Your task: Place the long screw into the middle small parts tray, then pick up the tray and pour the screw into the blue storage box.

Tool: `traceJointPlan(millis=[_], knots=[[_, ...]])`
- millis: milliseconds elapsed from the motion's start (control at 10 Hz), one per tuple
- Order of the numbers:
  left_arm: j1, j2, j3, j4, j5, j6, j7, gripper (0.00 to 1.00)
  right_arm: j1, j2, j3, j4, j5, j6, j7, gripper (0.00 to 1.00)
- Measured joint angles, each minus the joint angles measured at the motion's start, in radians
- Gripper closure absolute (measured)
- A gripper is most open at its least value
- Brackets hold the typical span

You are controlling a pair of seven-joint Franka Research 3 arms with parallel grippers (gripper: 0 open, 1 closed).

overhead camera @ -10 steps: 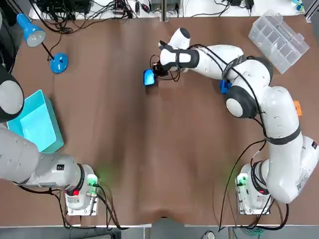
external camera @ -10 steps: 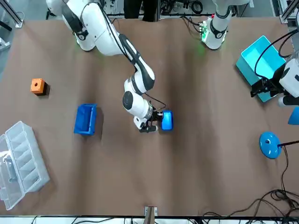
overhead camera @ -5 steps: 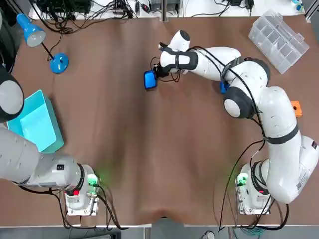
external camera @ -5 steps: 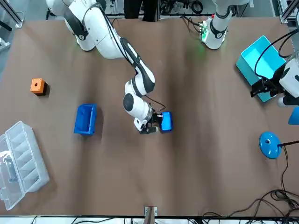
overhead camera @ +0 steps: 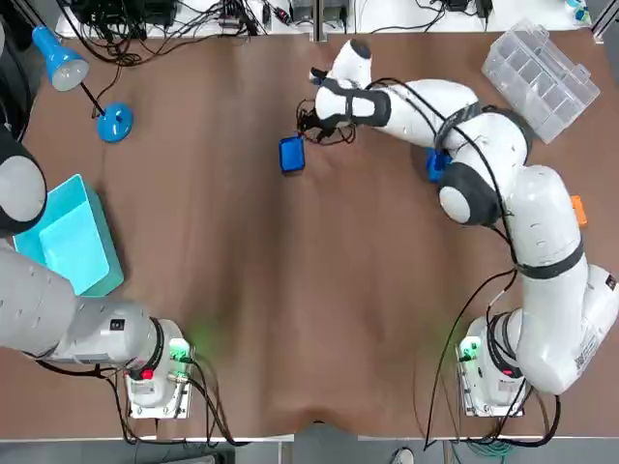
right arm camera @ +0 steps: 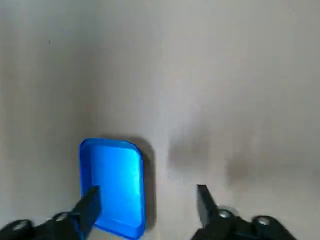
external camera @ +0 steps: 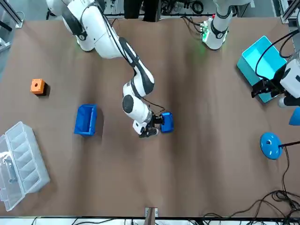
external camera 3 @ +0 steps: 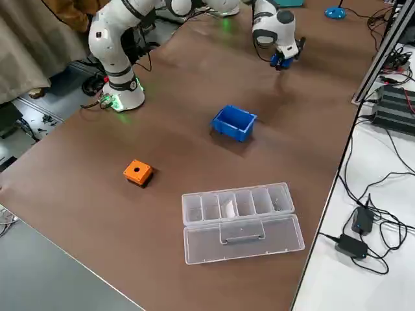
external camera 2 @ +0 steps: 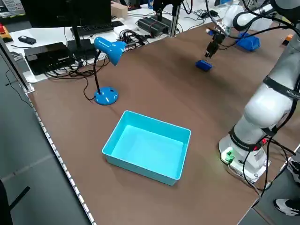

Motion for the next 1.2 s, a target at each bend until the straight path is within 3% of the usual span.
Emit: traceJointPlan(millis=[100, 300, 400, 600, 800, 1200], knots=[[0.000, 0.000, 0.000, 0.000, 0.000, 0.000, 0.000, 0.00, -0.030, -0.039, -0.022, 0.003, -0.042, -0.079, -0.029, 0.00], [0.000, 0.000, 0.000, 0.000, 0.000, 0.000, 0.000, 0.00, -0.109, -0.138, -0.077, 0.004, -0.076, -0.258, -0.127, 0.00], [0.000, 0.000, 0.000, 0.000, 0.000, 0.000, 0.000, 0.00, -0.132, -0.187, -0.129, 0.003, -0.106, -0.347, -0.160, 0.00], [0.000, 0.000, 0.000, 0.000, 0.000, 0.000, 0.000, 0.00, -0.142, -0.290, -0.241, -0.007, -0.269, -0.485, -0.175, 0.00], [0.000, 0.000, 0.000, 0.000, 0.000, 0.000, 0.000, 0.00, -0.156, -0.405, -0.322, -0.020, -0.373, -0.631, -0.180, 0.00], [0.000, 0.000, -0.001, 0.002, 0.000, 0.000, 0.000, 0.00, -0.323, -0.632, -0.343, -0.037, -0.463, -0.779, -0.338, 0.00]])
